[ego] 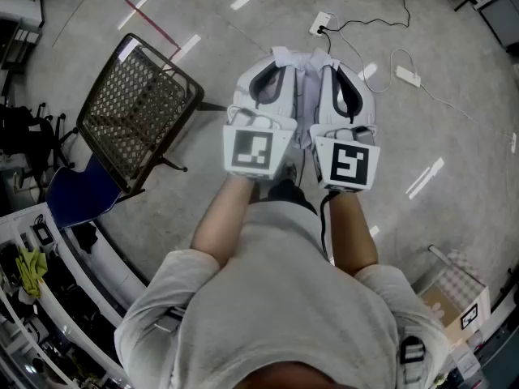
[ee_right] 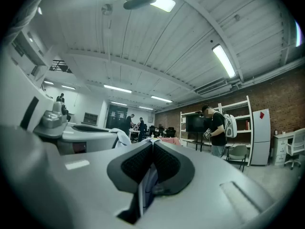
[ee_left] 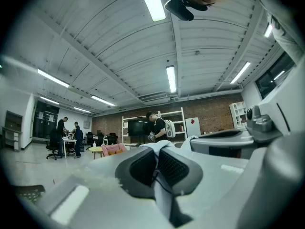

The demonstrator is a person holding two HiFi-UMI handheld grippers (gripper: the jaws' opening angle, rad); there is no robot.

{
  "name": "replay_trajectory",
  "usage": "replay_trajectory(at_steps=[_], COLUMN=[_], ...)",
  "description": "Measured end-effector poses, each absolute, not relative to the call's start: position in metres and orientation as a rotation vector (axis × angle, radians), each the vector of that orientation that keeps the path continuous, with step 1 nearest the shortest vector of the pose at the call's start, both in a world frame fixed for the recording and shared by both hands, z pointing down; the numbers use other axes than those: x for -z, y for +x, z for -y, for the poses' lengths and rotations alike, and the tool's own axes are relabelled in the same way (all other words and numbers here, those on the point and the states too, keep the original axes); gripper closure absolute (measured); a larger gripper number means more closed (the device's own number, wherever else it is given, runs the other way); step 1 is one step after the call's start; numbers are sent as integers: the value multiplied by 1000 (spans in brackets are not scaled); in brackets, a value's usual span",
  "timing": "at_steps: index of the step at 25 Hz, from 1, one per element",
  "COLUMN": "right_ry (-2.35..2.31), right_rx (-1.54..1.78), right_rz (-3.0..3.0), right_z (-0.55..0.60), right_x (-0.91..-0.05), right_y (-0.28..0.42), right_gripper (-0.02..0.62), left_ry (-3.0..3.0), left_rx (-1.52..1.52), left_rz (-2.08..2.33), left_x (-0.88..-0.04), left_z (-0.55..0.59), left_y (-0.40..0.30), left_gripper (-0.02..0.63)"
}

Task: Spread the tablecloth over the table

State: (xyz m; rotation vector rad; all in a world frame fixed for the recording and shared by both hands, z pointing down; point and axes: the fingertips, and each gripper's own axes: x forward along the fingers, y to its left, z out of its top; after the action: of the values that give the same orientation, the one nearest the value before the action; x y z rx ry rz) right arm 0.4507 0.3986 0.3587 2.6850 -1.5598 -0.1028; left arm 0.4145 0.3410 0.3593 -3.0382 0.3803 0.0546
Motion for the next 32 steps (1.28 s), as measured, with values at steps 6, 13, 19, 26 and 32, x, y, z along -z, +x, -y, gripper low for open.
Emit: replay_trajectory(at_steps=[6, 13, 19, 26, 32], right_ry=[2700, 2680, 2624, 2617, 2604], right_rx=[71, 40, 30, -47, -98], right_rz=[1550, 1605, 1654, 1646, 1615], right_z=[-400, -389, -360, -327, -292], right_x=[-368, -375, -379, -399, -415], right_y=[454, 458, 439, 423, 414], right_gripper=[589, 588, 588, 589, 588], left_ry=[-3045, -3041, -3067, -3093, -3085], left_rx=[-25, 16, 25, 93, 144], left_rz=[-400, -442, -515, -505, -467], left_x=[-367, -374, -381, -404, -420], left_z=[-339, -328, -304, -266, -233], left_y=[414, 416, 396, 379, 374], left_gripper=[580, 580, 580, 580, 580])
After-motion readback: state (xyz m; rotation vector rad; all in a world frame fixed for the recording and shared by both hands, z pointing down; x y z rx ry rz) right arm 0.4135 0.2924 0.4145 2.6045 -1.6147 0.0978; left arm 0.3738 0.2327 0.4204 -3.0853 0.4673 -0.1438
